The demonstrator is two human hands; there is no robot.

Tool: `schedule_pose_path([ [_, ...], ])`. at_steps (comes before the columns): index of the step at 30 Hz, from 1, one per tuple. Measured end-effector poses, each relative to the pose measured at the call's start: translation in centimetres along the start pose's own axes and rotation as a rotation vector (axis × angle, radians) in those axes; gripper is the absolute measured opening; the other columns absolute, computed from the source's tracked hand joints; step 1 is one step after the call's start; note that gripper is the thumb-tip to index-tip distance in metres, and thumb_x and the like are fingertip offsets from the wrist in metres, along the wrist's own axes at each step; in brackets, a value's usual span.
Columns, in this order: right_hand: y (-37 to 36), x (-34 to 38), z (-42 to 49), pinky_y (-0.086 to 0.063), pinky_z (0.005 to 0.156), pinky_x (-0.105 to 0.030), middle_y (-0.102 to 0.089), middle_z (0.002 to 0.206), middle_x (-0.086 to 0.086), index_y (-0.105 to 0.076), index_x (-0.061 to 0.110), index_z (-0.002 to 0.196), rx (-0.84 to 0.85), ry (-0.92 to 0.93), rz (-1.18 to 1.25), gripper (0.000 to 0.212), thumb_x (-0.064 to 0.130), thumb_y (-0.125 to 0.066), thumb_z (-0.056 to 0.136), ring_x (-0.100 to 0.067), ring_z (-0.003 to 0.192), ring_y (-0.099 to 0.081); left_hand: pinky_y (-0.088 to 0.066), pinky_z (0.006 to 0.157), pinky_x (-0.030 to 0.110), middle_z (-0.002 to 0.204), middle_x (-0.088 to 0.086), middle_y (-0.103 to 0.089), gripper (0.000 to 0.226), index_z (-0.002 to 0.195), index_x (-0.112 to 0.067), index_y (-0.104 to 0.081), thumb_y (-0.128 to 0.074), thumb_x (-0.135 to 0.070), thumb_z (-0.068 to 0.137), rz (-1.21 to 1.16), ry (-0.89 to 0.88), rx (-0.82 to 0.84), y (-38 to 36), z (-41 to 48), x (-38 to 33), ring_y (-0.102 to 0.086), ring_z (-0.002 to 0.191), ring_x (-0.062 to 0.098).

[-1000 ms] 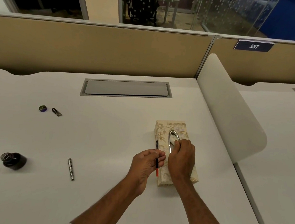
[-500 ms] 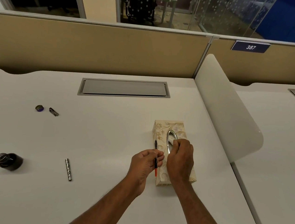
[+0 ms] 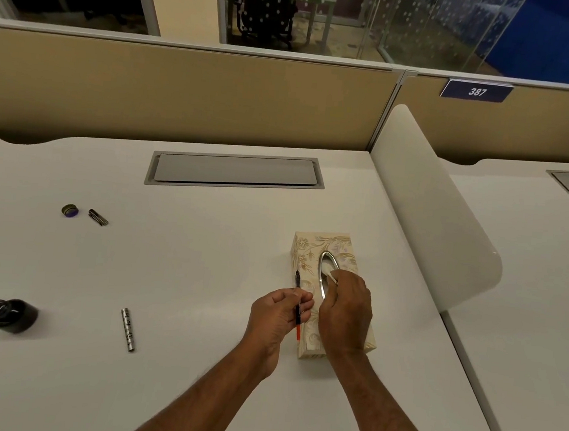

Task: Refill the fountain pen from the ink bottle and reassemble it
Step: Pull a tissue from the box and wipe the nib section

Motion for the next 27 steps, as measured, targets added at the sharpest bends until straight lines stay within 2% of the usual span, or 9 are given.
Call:
schedule_pose_path([
  [2,0.2,0.3,-0.2,-0.061,0.069,-0.044,-0.072,0.090,-0.017,-0.068,0.001,0.097,-0.008,0.021,0.004,0.008,0.002,-0.065,0.090,-0.032,0.080,-0.069,-0.062,0.088,0.038,0.100,0.020,-0.080,0.018,0.103,0.002,-0.076,-0.065,-0.011,0.097,-0.002,0.006,0.004,0.0,0.0,0.0,-0.077,0.099,0.034],
  [7,1.1,1.6,-0.1,-0.062,0.072,-0.042,-0.074,0.095,-0.016,-0.069,0.001,0.104,-0.015,0.070,0.071,0.033,0.022,-0.043,0.099,-0.031,0.086,-0.072,-0.062,0.088,0.038,0.101,0.026,-0.078,0.015,0.096,0.003,-0.075,-0.063,-0.006,0.098,-0.032,0.036,0.019,-0.3,-0.5,-0.6,-0.076,0.098,0.037],
  [9,1.4,1.6,-0.1,-0.063,0.076,-0.041,-0.075,0.102,-0.013,-0.068,0.003,0.110,-0.010,0.040,0.150,0.031,0.021,-0.045,0.101,-0.028,0.093,-0.073,-0.062,0.087,0.039,0.103,0.029,-0.077,0.016,0.097,0.005,-0.073,-0.061,-0.006,0.098,-0.056,0.049,0.036,-0.4,-0.8,-0.8,-0.074,0.095,0.035],
  [11,2.0,1.5,0.0,-0.062,0.074,-0.040,-0.074,0.104,-0.004,-0.065,0.010,0.112,-0.018,-0.035,0.268,0.021,0.018,-0.047,0.103,-0.020,0.095,-0.072,-0.064,0.085,0.038,0.104,0.025,-0.078,0.018,0.107,0.008,-0.070,-0.060,-0.005,0.099,-0.111,0.059,0.045,-0.2,-1.2,-1.0,-0.077,0.098,0.033],
  [13,2.9,2.1,0.4,-0.061,0.068,-0.036,-0.071,0.098,0.003,-0.059,0.014,0.109,-0.033,-0.116,0.400,0.011,0.015,-0.048,0.105,-0.014,0.090,-0.071,-0.064,0.085,0.038,0.106,0.023,-0.079,0.022,0.114,0.009,-0.067,-0.060,-0.006,0.100,-0.148,0.050,0.062,0.1,-1.9,-1.6,-0.078,0.100,0.033],
  [17,4.1,4.0,1.5,-0.061,0.073,-0.025,-0.068,0.101,-0.003,-0.053,0.012,0.106,0.002,-0.311,0.675,0.006,0.016,-0.050,0.104,-0.016,0.096,-0.069,-0.063,0.087,0.039,0.106,0.024,-0.078,0.022,0.113,0.006,-0.068,-0.060,-0.010,0.100,-0.134,-0.027,0.126,0.1,-4.1,-4.0,-0.077,0.101,0.035],
  [20,3.6,5.1,1.6,-0.061,0.076,-0.029,-0.070,0.103,-0.006,-0.056,0.014,0.106,0.072,-0.464,0.820,0.006,0.018,-0.052,0.104,-0.022,0.097,-0.071,-0.062,0.090,0.040,0.105,0.024,-0.078,0.023,0.113,0.004,-0.069,-0.060,-0.013,0.101,-0.089,-0.089,0.182,0.0,-5.8,-6.1,-0.077,0.100,0.036],
  [24,2.9,6.5,1.0,-0.060,0.085,-0.046,-0.074,0.101,-0.006,-0.063,0.015,0.106,0.143,-0.596,0.915,0.011,0.021,-0.054,0.102,-0.026,0.096,-0.073,-0.063,0.086,0.040,0.102,0.027,-0.077,0.023,0.112,0.002,-0.070,-0.061,-0.015,0.101,-0.024,-0.154,0.222,0.8,-7.7,-8.2,-0.077,0.096,0.040],
  [27,2.7,8.0,0.4,-0.061,0.082,-0.043,-0.075,0.102,-0.010,-0.065,0.011,0.110,0.170,-0.676,1.004,0.016,0.020,-0.055,0.101,-0.030,0.095,-0.074,-0.063,0.086,0.042,0.097,0.024,-0.077,0.023,0.112,0.001,-0.071,-0.060,-0.017,0.102,0.065,-0.183,0.232,1.6,-8.7,-8.8,-0.077,0.090,0.037],
])
Point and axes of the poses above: each hand's wrist, its own z-axis towards the middle knuckle, its own y-axis out of the back of the hand, x = y × z, the point moved 8 cm from there along z, towards the middle knuckle
